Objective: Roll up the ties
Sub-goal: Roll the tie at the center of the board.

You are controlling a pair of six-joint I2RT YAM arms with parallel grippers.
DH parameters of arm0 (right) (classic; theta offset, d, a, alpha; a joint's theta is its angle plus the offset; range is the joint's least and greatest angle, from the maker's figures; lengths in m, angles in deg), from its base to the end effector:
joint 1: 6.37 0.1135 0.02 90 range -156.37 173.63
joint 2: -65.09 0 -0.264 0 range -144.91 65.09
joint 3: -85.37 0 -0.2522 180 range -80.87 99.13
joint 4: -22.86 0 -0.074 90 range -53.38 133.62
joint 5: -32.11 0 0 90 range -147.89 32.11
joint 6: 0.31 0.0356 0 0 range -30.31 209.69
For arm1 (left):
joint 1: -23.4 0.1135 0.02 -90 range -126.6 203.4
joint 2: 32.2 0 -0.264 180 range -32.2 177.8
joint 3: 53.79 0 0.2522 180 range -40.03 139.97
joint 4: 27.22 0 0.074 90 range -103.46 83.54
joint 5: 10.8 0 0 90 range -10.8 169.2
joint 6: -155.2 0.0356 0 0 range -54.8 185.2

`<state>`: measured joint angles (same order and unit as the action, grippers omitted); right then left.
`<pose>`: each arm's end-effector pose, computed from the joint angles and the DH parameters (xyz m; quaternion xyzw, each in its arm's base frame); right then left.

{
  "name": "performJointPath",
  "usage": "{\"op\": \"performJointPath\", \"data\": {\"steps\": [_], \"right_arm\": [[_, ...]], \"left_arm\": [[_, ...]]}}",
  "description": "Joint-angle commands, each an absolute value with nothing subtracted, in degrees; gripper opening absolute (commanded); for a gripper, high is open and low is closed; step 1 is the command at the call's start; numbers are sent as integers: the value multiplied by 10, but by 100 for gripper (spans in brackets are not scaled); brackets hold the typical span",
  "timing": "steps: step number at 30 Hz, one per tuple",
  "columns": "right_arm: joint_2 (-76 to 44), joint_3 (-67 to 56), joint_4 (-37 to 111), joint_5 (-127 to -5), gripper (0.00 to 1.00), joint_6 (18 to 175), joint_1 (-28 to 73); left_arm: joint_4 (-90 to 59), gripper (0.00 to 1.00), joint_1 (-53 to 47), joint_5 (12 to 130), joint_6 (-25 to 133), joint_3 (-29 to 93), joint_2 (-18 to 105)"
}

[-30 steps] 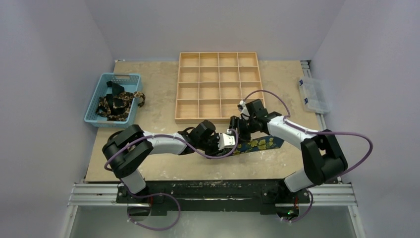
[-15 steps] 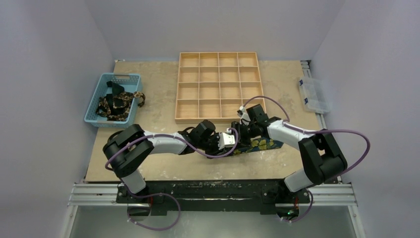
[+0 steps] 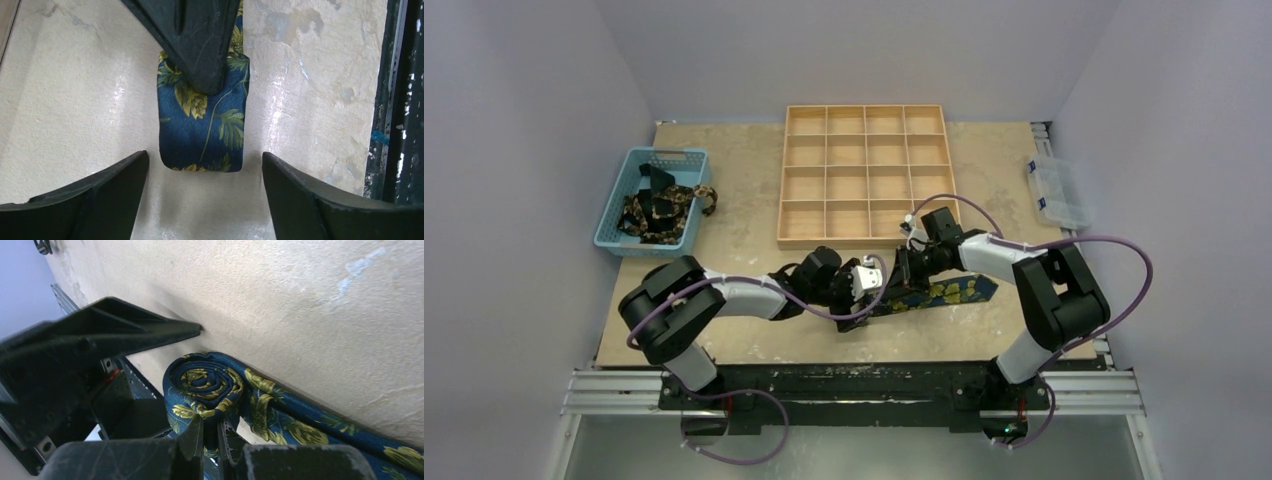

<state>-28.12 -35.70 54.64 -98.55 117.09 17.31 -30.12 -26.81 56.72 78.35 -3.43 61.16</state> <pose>0.2509 0.1354 0.1427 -0.0422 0.9192 0.3905 0.0289 0.1826 -0.2405 0.1362 0.5370 0.7136 -0.2991 0.3361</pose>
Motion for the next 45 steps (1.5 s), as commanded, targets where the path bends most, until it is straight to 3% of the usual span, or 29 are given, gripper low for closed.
{"op": "performJointPath", "data": {"steps": [1,5,13,19,24,27,30,34,45], "right_arm": [[-305,-371,590,-857,0,1113,168],[-314,-377,594,-829,0,1114,167],[-336,-375,612,-792,0,1117,167],[-361,-370,616,-788,0,1118,168],[-359,-365,615,-789,0,1121,167],[-331,-357,620,-808,13,1123,167],[-286,-344,640,-839,32,1130,167],[-236,-338,657,-891,46,1136,161],[-248,-339,548,-991,58,1192,163]], "left_arm": [[-386,91,-262,559,731,-56,603],[-442,99,-263,561,717,-62,617],[-522,100,-282,581,731,-55,672],[-568,77,-284,575,712,-50,714],[-520,38,-292,598,730,-51,709],[-450,26,-292,618,756,-58,683],[-386,10,-292,636,777,-58,654],[-315,8,-292,641,790,-35,644],[-251,16,-296,616,788,13,667]]}}
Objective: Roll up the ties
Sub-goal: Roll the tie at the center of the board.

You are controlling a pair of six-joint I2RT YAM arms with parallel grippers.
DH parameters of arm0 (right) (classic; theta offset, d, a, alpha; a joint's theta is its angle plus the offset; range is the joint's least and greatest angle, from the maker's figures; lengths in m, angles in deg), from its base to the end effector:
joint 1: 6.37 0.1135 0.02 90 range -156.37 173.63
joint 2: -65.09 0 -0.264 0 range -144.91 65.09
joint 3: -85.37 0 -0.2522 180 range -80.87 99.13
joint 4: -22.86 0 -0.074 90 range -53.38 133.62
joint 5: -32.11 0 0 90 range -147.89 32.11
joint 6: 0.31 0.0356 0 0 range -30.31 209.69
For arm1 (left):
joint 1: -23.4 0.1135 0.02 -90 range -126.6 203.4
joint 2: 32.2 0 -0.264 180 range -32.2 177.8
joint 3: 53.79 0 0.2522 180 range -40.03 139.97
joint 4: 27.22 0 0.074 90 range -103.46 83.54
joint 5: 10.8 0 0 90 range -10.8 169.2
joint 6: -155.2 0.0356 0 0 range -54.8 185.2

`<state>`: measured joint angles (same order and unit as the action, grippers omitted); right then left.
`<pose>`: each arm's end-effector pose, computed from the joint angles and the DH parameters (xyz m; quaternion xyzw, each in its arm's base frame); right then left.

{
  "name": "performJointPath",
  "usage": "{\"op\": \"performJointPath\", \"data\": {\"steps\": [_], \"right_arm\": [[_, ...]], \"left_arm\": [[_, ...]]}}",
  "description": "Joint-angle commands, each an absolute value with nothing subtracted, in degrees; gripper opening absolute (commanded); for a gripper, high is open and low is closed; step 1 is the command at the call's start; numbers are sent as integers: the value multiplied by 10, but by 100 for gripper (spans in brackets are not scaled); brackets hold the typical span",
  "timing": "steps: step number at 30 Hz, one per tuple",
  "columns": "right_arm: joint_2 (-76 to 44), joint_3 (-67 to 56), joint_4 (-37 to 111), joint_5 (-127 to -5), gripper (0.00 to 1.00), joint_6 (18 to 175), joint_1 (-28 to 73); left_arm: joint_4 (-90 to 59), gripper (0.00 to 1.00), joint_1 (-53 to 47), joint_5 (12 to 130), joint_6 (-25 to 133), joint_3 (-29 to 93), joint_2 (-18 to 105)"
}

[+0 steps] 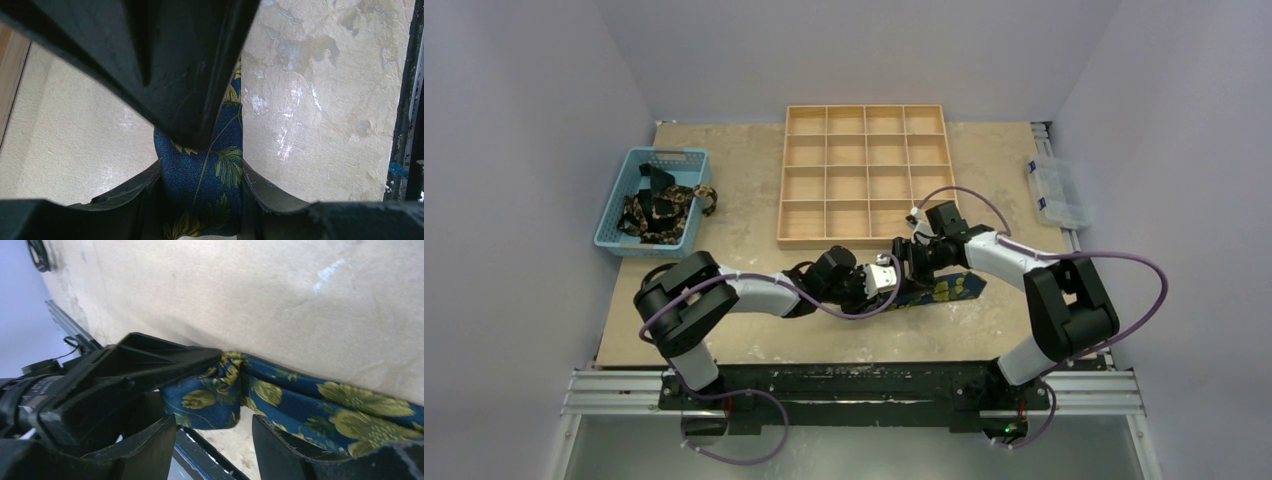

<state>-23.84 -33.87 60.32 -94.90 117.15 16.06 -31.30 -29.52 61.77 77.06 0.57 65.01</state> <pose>0.2503 0.1265 0.1651 -0.0263 0.9290 0.3657 0.0506 0.1858 -0.2635 0.1363 0.5328 0.7176 -0.2778 0.3523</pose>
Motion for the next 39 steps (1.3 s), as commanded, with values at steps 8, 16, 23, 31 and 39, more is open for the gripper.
{"op": "performJointPath", "data": {"steps": [8,16,23,31,39], "right_arm": [[-300,-349,517,-1019,42,1182,179],[-331,-346,563,-955,0,1148,173],[-337,-344,624,-835,0,1118,170],[-319,-345,668,-728,0,1101,175],[-326,-344,665,-711,0,1099,191]], "left_arm": [[-249,20,-296,592,778,23,673],[-294,37,-285,556,769,-2,656],[-397,50,-269,548,724,-38,641],[-495,60,-273,536,670,-41,678],[-498,35,-288,533,666,-4,723]]}}
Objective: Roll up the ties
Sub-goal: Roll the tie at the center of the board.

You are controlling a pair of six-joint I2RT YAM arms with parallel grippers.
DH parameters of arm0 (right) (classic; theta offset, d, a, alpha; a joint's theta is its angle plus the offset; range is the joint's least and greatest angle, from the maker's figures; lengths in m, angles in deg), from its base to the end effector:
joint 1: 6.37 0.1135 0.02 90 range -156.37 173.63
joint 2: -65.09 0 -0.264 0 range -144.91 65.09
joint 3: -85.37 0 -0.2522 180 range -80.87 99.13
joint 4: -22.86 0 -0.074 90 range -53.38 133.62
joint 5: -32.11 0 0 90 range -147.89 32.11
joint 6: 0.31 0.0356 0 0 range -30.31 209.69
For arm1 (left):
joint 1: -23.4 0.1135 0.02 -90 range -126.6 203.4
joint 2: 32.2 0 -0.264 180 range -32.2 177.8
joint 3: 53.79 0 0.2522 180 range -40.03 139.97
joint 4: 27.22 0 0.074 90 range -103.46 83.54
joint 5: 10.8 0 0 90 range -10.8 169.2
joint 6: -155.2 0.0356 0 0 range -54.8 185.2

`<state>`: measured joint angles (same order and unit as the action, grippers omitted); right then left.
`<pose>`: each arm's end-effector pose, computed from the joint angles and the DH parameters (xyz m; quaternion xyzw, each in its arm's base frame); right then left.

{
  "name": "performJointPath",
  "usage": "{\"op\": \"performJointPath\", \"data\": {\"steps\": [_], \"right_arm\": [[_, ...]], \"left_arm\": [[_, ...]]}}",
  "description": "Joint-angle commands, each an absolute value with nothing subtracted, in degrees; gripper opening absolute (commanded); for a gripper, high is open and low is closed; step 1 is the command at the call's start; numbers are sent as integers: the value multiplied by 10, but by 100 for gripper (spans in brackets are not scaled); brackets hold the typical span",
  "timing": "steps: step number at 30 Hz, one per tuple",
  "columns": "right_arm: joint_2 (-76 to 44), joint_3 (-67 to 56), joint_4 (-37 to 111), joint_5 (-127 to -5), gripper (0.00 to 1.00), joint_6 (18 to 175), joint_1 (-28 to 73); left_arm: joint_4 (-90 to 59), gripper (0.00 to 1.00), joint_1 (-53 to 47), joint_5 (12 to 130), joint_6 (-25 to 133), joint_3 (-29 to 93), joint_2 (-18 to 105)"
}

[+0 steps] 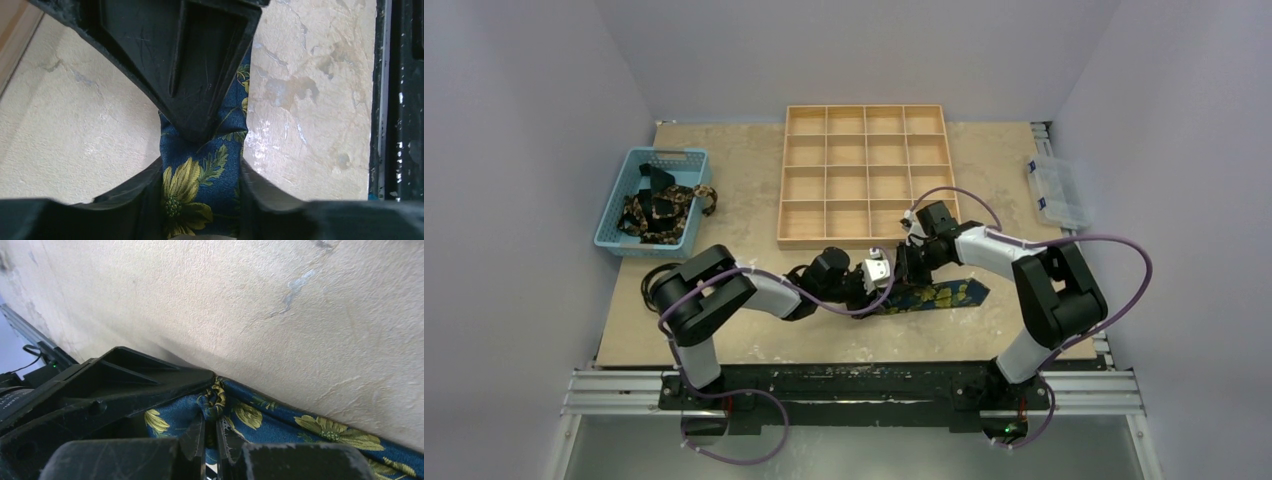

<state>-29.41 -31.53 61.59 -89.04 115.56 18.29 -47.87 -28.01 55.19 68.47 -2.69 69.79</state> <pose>0.2572 0.1384 0.1470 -0.0363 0.9493 0.3101 0.0374 0.1920 -0.2638 0.1224 0.4816 0.7058 -0.3634 0.3714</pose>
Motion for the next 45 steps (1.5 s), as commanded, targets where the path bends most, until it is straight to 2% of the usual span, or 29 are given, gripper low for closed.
{"op": "performJointPath", "data": {"steps": [1,2,4,5,10,13,18,25,28,32,34,39,41,45], "right_arm": [[-325,-344,662,-721,0,1098,191],[-320,-344,656,-728,0,1098,191],[-310,-337,652,-755,1,1102,191],[-304,-330,651,-771,9,1107,191],[-284,-276,653,-829,31,1135,189],[-282,-252,650,-862,41,1153,189],[-255,-253,627,-919,49,1181,189],[-259,-310,560,-988,51,1221,190],[-257,-322,572,-966,48,1224,186],[-231,-344,597,-922,39,1230,158],[-225,-356,586,-912,23,1241,146],[-279,-343,557,-873,5,1241,144],[-312,-328,570,-858,1,1226,145],[-346,-323,577,-844,0,1198,145]], "left_arm": [[-485,27,-289,542,669,-1,721],[-473,21,-289,553,676,-4,716],[-427,14,-292,591,705,-7,697],[-400,13,-293,609,719,-10,684],[-294,8,-291,697,780,-21,622],[-247,8,-291,691,806,-17,608],[-192,13,-292,665,828,16,622],[-175,22,-292,654,834,43,642],[-198,15,-292,643,822,34,643],[-208,11,-291,637,803,31,658],[-215,10,-287,640,786,26,659],[-221,12,-279,612,782,18,649],[-215,13,-279,614,786,22,644],[-201,18,-279,624,801,37,621]]}}
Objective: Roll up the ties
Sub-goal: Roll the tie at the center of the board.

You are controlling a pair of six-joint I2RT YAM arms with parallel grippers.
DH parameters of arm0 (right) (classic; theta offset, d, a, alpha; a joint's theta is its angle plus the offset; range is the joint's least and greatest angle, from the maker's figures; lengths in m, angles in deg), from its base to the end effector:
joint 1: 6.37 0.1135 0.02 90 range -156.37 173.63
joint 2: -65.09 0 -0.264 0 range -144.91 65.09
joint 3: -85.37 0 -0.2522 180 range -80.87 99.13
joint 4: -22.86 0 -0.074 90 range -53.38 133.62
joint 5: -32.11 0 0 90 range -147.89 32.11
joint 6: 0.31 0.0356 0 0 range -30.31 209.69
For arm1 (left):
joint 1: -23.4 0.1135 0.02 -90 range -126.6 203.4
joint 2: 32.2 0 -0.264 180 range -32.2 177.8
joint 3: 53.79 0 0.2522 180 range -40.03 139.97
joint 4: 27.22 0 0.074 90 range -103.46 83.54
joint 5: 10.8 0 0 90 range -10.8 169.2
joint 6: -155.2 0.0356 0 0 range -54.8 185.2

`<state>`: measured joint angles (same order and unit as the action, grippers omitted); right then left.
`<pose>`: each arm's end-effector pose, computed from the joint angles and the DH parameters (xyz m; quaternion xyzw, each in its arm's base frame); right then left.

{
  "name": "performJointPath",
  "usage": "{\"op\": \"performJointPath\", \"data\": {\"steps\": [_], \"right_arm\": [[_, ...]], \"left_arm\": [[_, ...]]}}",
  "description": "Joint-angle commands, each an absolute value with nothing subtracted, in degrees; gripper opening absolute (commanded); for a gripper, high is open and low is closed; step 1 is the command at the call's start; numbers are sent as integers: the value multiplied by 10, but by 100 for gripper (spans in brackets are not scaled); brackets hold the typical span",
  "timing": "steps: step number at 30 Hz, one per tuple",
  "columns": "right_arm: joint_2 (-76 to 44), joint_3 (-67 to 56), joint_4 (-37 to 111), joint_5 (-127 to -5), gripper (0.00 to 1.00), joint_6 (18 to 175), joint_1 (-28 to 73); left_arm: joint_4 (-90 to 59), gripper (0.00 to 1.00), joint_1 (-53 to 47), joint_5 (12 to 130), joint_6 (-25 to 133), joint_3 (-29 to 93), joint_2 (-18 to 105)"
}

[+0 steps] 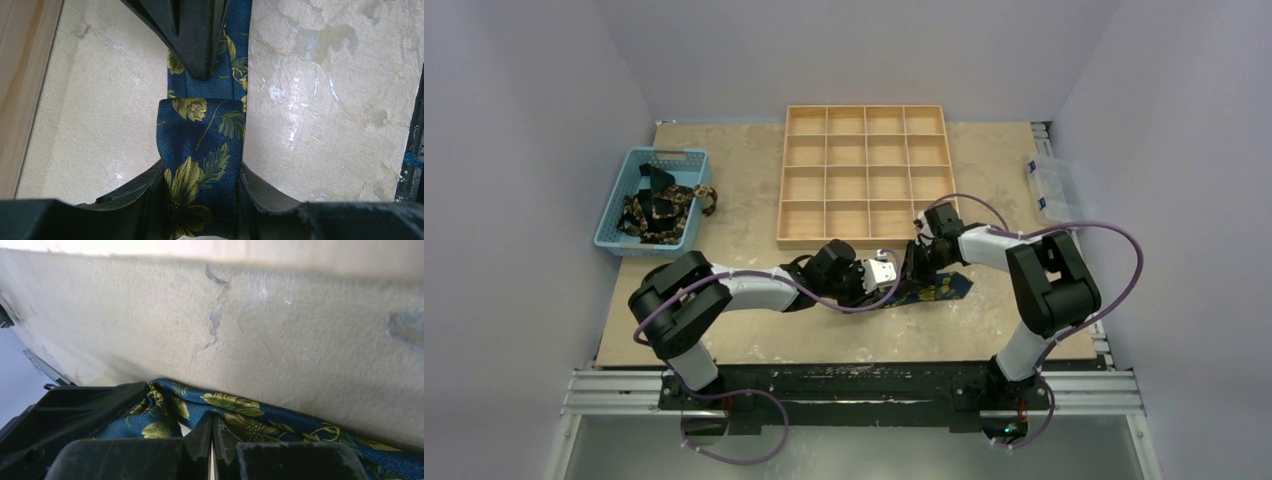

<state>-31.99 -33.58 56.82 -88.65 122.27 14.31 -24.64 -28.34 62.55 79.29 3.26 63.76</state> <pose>0.2670 0.1203 0.1289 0.0526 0.9492 0.3086 0.0327 0.1930 -0.2612 0.1460 0.5401 0.7250 -0.2561 0.3421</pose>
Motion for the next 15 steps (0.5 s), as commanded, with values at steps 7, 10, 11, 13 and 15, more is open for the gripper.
{"op": "performJointPath", "data": {"steps": [7,10,11,13,15], "right_arm": [[-375,-318,586,-821,0,1169,145],[-372,-319,587,-820,0,1168,145],[-370,-319,588,-820,0,1168,145],[-354,-319,590,-830,0,1165,145],[-330,-319,592,-837,2,1167,145]], "left_arm": [[-146,26,-278,582,851,72,587],[-136,27,-278,581,864,72,604],[-118,28,-278,584,865,73,613],[-92,29,-278,597,860,85,641],[-80,29,-278,603,850,91,664]]}}
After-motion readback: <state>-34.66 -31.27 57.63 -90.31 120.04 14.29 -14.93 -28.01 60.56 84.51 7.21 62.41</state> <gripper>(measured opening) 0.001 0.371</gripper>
